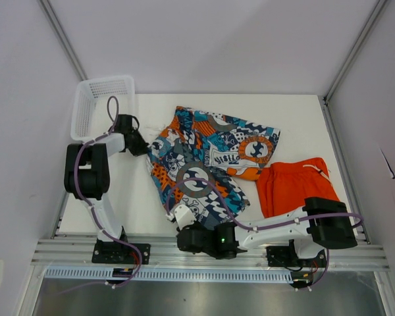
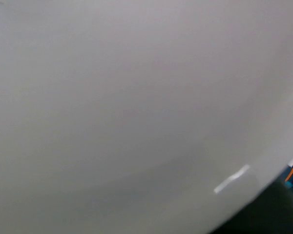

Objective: Fold and stack the shorts
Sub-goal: Fold the shorts

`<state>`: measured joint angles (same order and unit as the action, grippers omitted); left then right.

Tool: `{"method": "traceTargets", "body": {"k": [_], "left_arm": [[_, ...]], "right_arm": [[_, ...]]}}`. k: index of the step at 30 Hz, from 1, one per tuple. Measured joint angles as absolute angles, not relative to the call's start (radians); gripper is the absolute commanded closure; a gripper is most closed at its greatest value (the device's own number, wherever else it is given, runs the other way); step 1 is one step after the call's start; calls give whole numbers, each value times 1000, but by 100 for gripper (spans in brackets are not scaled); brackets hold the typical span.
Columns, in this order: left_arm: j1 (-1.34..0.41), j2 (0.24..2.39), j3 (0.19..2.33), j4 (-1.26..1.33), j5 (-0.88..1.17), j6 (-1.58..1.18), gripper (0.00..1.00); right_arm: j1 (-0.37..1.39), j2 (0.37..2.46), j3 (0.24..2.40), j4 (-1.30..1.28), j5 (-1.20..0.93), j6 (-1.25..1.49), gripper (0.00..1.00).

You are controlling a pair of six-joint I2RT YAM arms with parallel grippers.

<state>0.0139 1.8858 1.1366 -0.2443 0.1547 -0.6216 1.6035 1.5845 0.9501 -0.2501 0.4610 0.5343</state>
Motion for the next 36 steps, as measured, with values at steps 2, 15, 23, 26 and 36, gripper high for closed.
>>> {"method": "traceTargets", "body": {"k": [2,15,23,26,36], "left_arm": [[-3,1899,1160,-255,142,-620,100],[-23,1730,1065,-331,120,-619,100],[28,1436,1027,-532,27,-654,100],[60,1377,1027,-607,17,-685,100],[202,1140,1026,-800,52,-761,100]], "right_arm": [[1605,1573,950,-250,462,534,100],[1672,1539,957,-315,424,506,100],[1782,1536,1033,-397,403,467,100],[1809,1532,1082,-433,406,458,100],[1908,1506,1322,-632,502,453,100]]}}
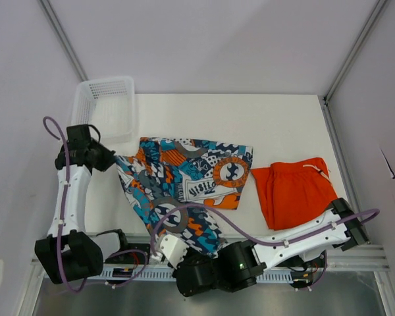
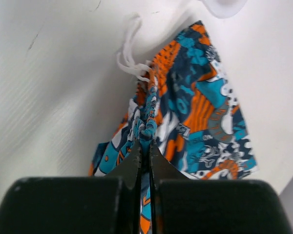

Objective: Fold and stack the shorts
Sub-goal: Fold the shorts

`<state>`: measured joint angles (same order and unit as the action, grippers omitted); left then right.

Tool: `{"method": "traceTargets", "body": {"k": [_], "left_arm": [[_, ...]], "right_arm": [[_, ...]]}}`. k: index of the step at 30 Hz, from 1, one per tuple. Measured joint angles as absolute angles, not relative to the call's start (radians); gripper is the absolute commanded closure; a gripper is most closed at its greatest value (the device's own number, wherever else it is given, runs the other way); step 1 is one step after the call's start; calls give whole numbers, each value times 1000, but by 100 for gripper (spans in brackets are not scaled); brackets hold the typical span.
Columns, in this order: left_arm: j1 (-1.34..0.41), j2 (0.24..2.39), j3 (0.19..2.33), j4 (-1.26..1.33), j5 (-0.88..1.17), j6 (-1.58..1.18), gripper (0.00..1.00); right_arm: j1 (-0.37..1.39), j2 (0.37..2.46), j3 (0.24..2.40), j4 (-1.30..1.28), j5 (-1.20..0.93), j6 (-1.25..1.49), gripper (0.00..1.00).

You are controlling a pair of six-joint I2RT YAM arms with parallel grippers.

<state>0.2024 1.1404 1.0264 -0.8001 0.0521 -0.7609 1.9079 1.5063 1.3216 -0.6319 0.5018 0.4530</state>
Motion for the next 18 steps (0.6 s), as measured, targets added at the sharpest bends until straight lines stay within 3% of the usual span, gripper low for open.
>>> {"method": "traceTargets", "body": {"k": [6,13,18], "left_arm": [[249,1126,1026,-800,132,-799,100],[249,1193,1110,-841,162,-877,100],[249,1266,1214,-840,181,-944,100]], "right_arm": [[1746,1393,1354,-783,537,481,100],[1375,1124,1356,-817,469,443,100],[1098,1098,1406,-817,316,376,100]]}}
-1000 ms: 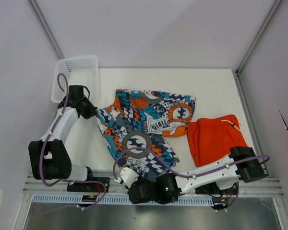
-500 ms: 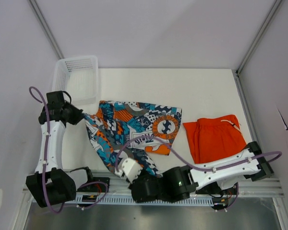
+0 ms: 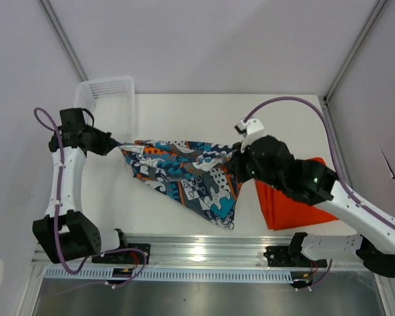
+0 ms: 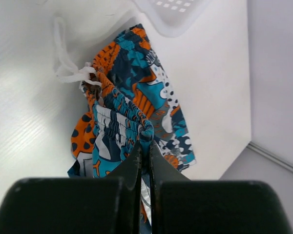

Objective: Fold and stack the shorts
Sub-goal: Fold the shorts

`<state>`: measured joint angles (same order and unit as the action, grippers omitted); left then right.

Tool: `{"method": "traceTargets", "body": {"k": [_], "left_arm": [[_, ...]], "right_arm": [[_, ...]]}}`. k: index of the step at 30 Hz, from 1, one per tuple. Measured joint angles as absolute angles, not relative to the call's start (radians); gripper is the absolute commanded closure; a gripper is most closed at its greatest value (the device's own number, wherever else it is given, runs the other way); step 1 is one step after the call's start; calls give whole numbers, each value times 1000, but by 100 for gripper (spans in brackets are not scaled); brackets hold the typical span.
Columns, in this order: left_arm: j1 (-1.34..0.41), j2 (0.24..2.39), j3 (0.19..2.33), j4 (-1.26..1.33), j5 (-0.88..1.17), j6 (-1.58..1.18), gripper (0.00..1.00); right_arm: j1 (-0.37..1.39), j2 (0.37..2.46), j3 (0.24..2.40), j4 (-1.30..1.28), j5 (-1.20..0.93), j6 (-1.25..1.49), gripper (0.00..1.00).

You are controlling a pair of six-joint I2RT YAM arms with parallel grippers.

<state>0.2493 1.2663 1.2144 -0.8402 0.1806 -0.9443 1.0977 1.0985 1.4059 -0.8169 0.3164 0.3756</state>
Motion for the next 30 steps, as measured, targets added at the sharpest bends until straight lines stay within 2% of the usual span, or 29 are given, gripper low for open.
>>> {"method": "traceTargets", "body": {"k": [8,12,20,30], "left_arm": [[249,1392,1323,-829,216,-1053,100],[248,1434,1332,-793,233,-1121,100],[190,1600,1454,-750,247,-1211,100],[88,1809,1655,-670,208,-1279,100]], "right_arm": [[642,1217,1417,-765,-21,291,100],[496,1294,1404,-695,-164,274,100],[314,1404,1317,-561,-352,273,100],[200,1547,1263,-424,-430,289,100]]}}
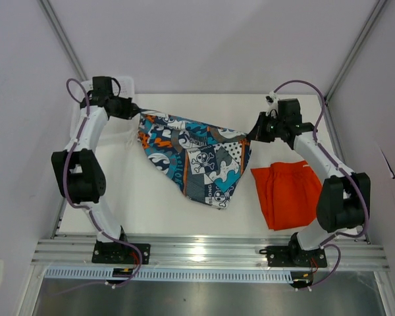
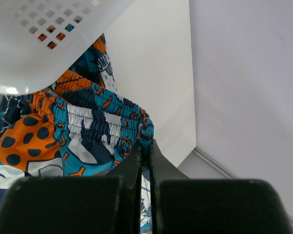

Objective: Fold and stack the shorts
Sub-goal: Fold the shorts

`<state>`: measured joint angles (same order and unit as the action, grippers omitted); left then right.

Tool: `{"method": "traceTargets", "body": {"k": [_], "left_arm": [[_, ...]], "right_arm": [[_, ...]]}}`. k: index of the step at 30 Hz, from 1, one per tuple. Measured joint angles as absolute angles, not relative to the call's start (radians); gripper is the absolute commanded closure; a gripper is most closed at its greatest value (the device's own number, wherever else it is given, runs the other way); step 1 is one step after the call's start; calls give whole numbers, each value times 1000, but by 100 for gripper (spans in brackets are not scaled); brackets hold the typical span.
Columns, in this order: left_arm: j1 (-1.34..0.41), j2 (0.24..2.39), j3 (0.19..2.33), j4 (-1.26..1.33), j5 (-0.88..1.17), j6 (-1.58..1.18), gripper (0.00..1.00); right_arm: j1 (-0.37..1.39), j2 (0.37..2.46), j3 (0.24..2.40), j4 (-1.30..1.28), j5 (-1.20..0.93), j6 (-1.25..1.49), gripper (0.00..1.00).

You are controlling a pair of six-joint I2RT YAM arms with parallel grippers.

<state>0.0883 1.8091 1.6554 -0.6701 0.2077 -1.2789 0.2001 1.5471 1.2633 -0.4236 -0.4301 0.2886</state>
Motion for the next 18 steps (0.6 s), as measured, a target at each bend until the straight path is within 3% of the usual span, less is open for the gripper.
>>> {"method": "traceTargets", "body": {"k": [13,15,18], "left_arm": [[-15,2159,1798,-436,167,-1368,100],[-27,2199,1825,-403,159,-1377,93],[-37,2234,1835,-353,158,-1388,73]], "right_arm": [[119,1878,1291,-286,-413,348,100],[117,1930,1335,-283,-397,348,100],[114,2003,1412,-285,-372,351,94]]}}
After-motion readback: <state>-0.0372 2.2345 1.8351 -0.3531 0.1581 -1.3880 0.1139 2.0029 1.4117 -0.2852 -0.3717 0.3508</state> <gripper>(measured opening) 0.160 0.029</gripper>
